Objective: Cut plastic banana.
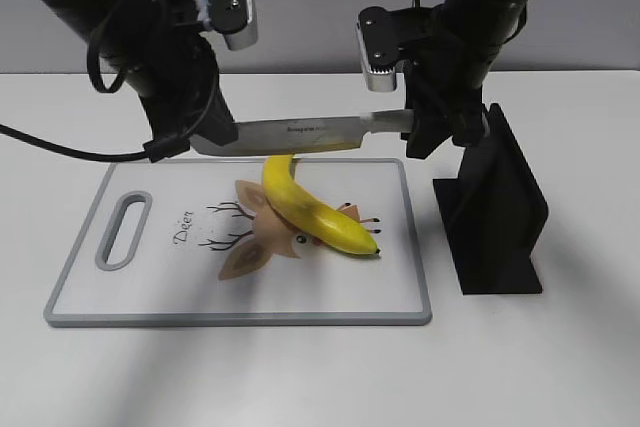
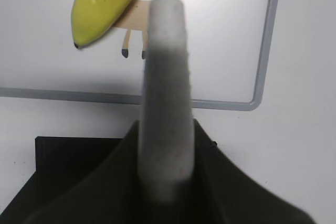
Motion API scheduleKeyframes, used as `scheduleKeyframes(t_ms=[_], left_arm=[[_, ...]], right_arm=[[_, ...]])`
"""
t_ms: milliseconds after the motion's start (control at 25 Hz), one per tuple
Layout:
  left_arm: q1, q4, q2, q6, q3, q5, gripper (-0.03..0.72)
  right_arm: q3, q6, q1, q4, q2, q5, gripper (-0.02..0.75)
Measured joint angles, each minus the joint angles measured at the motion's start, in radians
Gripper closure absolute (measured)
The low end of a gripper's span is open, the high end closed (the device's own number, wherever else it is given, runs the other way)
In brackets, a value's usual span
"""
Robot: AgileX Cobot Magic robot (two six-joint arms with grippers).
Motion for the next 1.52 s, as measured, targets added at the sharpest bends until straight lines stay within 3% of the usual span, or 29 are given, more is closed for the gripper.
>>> scheduleKeyframes(t_ms=[680, 1520], left_arm=[[0.0, -0.014, 0.192, -0.032, -0.012, -0.025, 0.697], [0.006, -0.049, 0.218, -0.039, -0.02, -0.024, 0.697]], right_arm=[[-0.002, -0.01, 0.001, -0.017, 0.146, -0.07, 0.561], [-0.006, -0.026, -0.003, -0.001, 0.169, -0.088, 0.559]])
